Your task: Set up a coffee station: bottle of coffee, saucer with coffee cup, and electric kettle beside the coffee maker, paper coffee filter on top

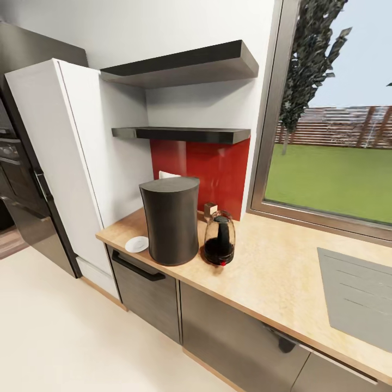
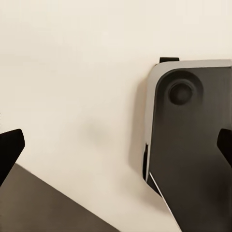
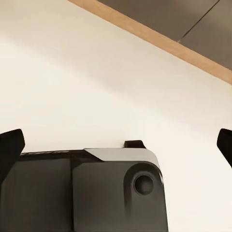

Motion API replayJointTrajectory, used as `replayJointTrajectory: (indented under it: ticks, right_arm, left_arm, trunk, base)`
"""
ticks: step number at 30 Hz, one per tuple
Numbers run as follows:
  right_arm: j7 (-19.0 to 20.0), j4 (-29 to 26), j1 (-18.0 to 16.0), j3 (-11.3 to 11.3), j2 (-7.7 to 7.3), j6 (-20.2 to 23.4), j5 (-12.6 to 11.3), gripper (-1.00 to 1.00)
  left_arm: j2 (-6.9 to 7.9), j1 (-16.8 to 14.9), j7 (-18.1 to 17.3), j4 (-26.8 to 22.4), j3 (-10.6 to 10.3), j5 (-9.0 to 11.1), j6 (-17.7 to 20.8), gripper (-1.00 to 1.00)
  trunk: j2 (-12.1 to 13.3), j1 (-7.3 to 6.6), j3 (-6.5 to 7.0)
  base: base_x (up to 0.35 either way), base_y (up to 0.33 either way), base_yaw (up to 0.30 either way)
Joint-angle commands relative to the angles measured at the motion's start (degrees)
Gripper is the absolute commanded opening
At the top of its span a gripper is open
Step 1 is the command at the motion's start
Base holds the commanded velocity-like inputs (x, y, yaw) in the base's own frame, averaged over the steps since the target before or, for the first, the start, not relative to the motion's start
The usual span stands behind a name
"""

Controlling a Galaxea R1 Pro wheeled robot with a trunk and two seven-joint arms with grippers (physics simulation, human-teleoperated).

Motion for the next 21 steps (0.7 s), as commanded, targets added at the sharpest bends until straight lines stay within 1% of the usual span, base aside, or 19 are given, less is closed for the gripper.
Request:
replayJointTrajectory:
  ticks: [1,6,9,21]
  right_arm:
    - [-0.23,0.06,-0.06,-0.48,0.02,-0.15,0.60,1.00]
    - [-0.20,0.10,-0.03,-0.50,0.02,-0.08,0.66,1.00]
    - [-0.17,0.11,-0.03,-0.46,0.02,-0.06,0.67,1.00]
    - [-0.13,0.20,0.01,-0.42,0.02,0.06,0.77,1.00]
  left_arm:
    - [-0.03,-0.06,0.08,0.15,0.43,-0.41,-0.22,1.00]
    - [-0.08,-0.06,0.08,1.26,0.43,-0.44,-0.29,1.00]
    - [-0.09,-0.06,0.08,1.86,0.43,-0.41,-0.29,1.00]
    - [-0.07,-0.06,0.08,2.25,0.43,-0.37,-0.38,1.00]
  trunk:
    - [-0.13,0.04,-0.13]
    - [-0.13,0.04,-0.13]
    - [-0.13,0.04,-0.13]
    - [-0.13,0.04,0.02]
  base:
    - [0.000,0.000,0.000]
    - [0.000,0.000,-0.011]
    - [0.000,0.000,-0.146]
    - [0.000,0.000,-0.278]
